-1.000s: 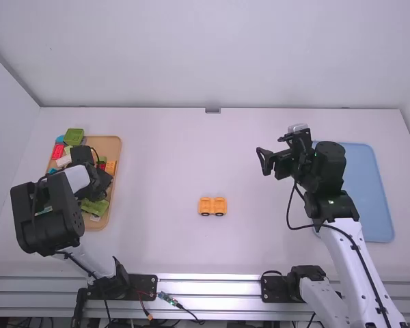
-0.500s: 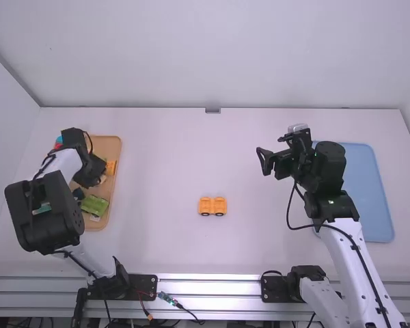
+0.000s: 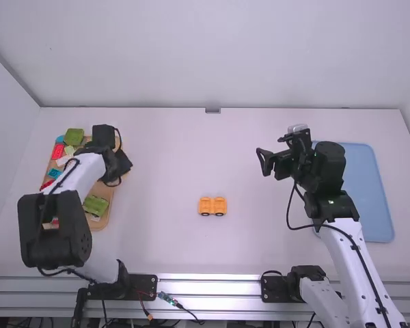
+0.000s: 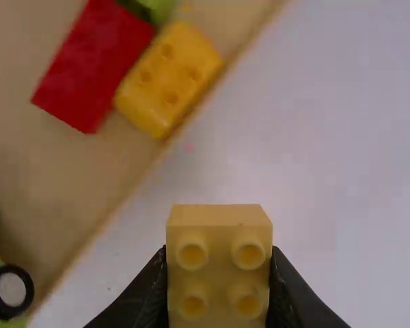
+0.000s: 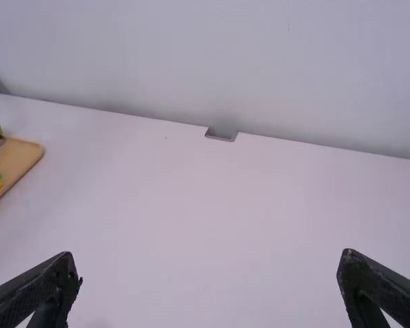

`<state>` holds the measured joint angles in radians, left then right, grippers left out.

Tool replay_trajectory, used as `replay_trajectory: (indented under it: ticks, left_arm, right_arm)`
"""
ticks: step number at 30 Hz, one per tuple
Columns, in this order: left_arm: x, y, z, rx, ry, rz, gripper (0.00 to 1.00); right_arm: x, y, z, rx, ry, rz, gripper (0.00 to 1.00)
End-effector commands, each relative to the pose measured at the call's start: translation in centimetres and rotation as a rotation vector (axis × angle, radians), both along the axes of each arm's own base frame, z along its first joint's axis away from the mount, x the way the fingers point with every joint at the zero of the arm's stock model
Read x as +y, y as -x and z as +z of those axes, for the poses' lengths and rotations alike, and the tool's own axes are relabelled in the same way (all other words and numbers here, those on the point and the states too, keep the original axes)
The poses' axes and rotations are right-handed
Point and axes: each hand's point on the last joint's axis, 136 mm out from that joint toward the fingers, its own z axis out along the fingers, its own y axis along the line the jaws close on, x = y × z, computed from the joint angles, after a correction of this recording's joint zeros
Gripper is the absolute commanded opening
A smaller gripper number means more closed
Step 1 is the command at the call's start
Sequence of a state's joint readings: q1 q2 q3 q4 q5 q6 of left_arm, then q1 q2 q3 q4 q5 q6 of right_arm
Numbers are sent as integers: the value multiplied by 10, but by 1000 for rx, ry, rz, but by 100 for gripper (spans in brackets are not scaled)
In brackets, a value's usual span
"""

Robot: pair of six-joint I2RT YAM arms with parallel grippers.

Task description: Assemble lego blocks to make yellow taxi

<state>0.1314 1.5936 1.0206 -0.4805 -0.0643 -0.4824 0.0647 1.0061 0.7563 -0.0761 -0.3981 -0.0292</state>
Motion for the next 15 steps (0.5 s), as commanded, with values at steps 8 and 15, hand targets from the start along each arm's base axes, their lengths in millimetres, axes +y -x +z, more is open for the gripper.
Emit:
replay_trajectory:
  ticks: [8, 15]
  left_arm:
    - [-158, 55, 9, -14, -74, -1388, 2]
    - [-195, 88, -8, -51, -163, -1853, 2]
  right_arm:
    - [1, -2, 14, -21, -6, 3, 99]
    - [-9, -4, 14, -18, -6, -24, 99]
